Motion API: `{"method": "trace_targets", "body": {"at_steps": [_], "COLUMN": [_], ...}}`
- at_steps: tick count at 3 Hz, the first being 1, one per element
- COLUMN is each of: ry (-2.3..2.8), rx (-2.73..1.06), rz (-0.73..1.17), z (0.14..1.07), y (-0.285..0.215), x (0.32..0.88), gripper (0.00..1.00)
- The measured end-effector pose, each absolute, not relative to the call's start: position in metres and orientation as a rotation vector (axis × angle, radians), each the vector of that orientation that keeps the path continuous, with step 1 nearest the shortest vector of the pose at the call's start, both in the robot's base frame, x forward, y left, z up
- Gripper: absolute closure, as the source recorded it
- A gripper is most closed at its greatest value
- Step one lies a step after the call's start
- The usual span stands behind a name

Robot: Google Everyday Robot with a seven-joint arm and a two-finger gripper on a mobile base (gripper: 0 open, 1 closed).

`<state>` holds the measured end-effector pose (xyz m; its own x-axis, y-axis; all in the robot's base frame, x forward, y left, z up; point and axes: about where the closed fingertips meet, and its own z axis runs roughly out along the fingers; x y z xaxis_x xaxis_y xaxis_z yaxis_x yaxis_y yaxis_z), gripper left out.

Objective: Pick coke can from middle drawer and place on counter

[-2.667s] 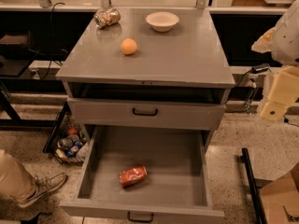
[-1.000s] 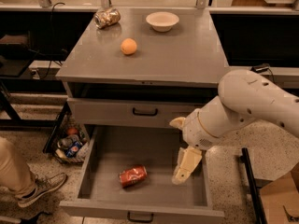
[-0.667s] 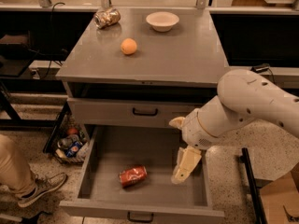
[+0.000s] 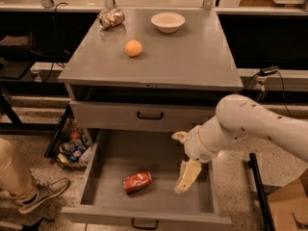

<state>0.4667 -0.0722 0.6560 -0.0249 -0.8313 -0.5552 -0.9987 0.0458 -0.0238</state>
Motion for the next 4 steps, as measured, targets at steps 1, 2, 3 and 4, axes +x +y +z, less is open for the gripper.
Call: {"method": "trace_targets", "body": {"at_steps": [1,2,3,4], "ry": [1.869,1.807,1.766,1.699], "rx": [-1.803,-1.82,-1.845,-1.931], "rz": [0.595,0.633,0.664,0.598], "z": [0.603,0.555,0.522,0.461], "y": [-0.071,-0.05,-0.024,0.044], "x": [0.484,0.496,0.499,0.511], "gripper": [0.0,0.0,0.0,0.0]}}
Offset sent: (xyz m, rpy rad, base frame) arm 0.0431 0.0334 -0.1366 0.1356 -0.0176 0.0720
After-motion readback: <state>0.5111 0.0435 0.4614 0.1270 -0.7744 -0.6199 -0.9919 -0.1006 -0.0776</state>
